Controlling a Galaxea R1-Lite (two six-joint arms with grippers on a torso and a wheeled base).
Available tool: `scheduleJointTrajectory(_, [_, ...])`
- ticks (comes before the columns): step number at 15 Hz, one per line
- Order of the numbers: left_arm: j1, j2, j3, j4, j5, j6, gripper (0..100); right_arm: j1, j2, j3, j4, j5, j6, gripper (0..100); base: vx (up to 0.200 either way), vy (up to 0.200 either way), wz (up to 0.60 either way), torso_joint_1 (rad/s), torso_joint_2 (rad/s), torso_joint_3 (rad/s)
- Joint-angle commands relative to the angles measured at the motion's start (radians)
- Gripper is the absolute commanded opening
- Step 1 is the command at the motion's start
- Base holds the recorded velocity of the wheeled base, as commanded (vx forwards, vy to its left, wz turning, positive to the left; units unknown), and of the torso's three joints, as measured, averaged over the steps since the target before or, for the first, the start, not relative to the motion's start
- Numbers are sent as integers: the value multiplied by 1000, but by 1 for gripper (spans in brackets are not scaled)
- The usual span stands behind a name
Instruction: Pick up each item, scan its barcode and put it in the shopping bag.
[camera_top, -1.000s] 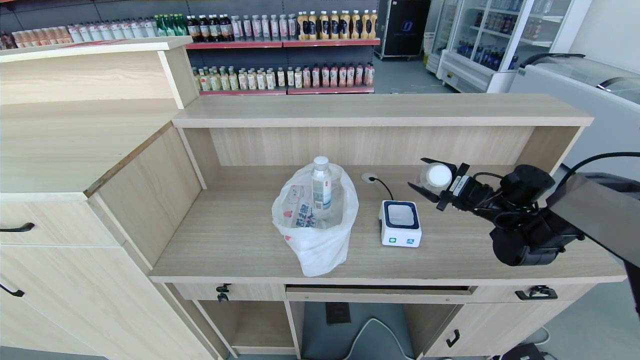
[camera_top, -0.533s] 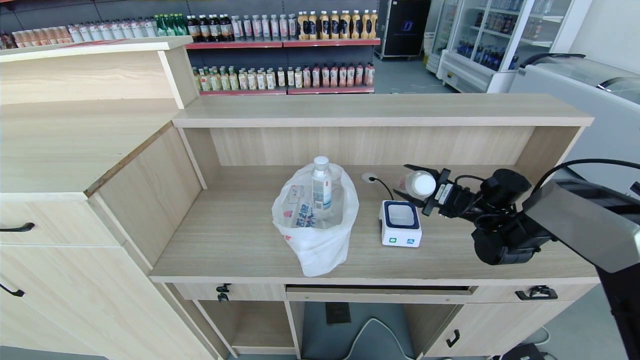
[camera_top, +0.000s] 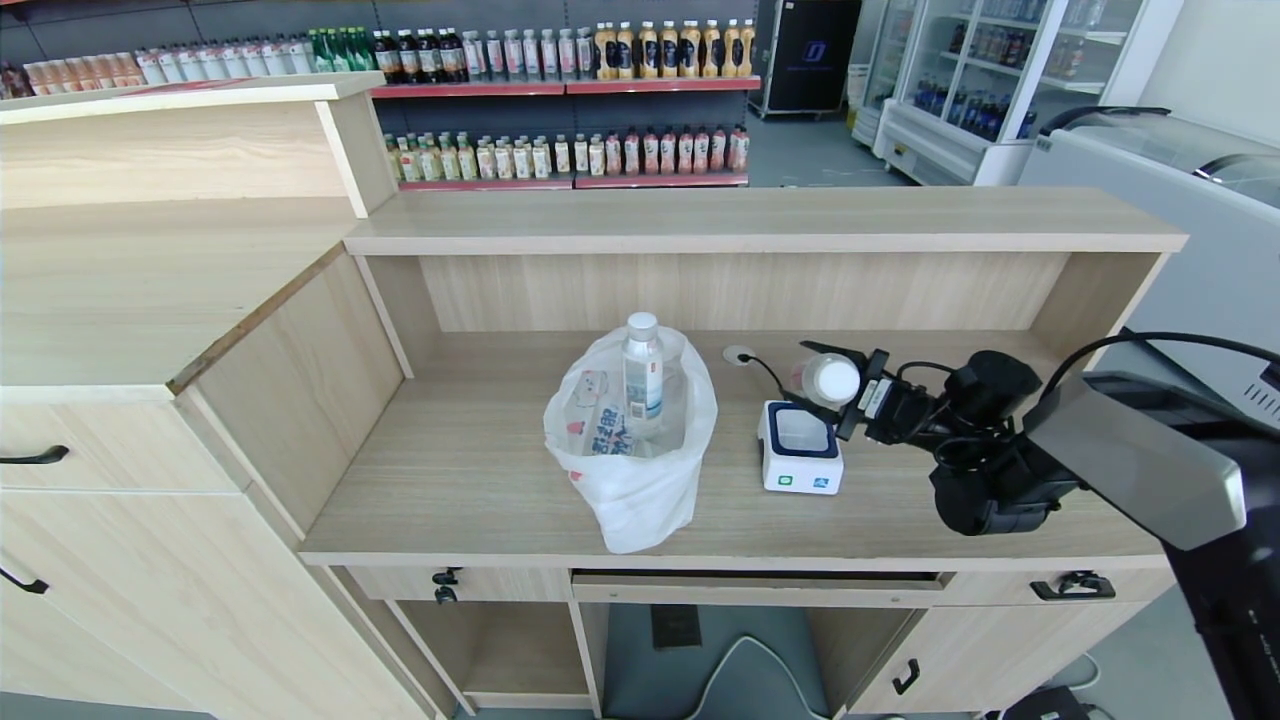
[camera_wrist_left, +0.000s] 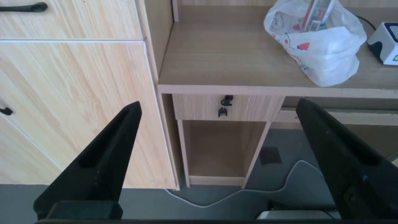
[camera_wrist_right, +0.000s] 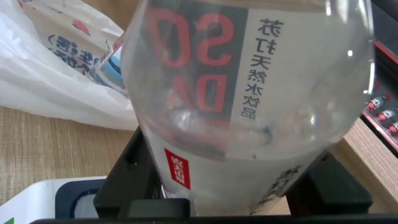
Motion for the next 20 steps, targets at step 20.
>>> scheduleJointTrajectory(20, [0, 0, 0, 0, 0, 0, 100, 33, 60, -75, -1, -3, 57, 0, 0, 0, 0, 0, 0, 0])
